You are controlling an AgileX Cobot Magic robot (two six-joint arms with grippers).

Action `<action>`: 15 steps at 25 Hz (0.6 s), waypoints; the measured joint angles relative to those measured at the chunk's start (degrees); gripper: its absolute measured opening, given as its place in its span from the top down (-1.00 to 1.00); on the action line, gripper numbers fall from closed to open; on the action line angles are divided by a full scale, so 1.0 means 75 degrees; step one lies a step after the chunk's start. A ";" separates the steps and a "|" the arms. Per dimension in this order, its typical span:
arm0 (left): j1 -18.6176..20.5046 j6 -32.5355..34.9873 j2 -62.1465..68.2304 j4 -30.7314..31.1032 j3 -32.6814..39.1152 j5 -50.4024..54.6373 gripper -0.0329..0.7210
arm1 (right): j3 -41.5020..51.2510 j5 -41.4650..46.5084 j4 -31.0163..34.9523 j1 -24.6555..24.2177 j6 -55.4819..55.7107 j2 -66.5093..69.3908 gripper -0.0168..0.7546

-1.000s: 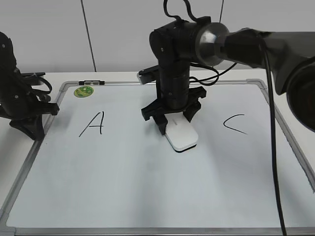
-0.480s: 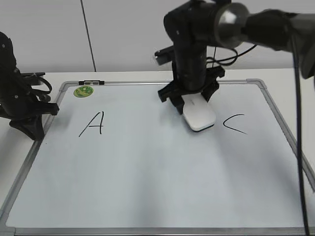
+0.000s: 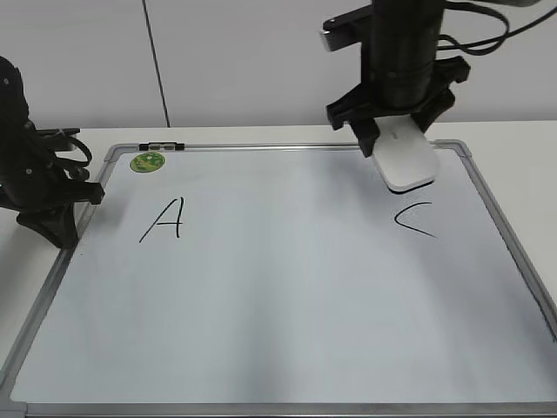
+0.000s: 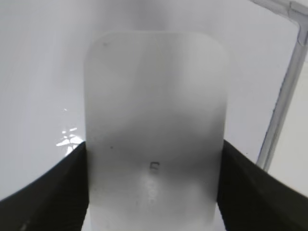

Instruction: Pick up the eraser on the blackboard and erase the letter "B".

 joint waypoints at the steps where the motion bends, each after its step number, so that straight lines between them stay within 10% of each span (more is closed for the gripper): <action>1: 0.0000 0.0000 0.0000 0.0000 0.0000 0.0000 0.86 | 0.0320 -0.0088 0.0000 -0.0111 0.0039 -0.0235 -0.42; 15: 0.0000 0.0000 0.0000 0.0013 0.0000 0.0000 0.86 | 0.3990 -0.1398 0.1712 -0.2384 -0.0921 -0.2192 -0.42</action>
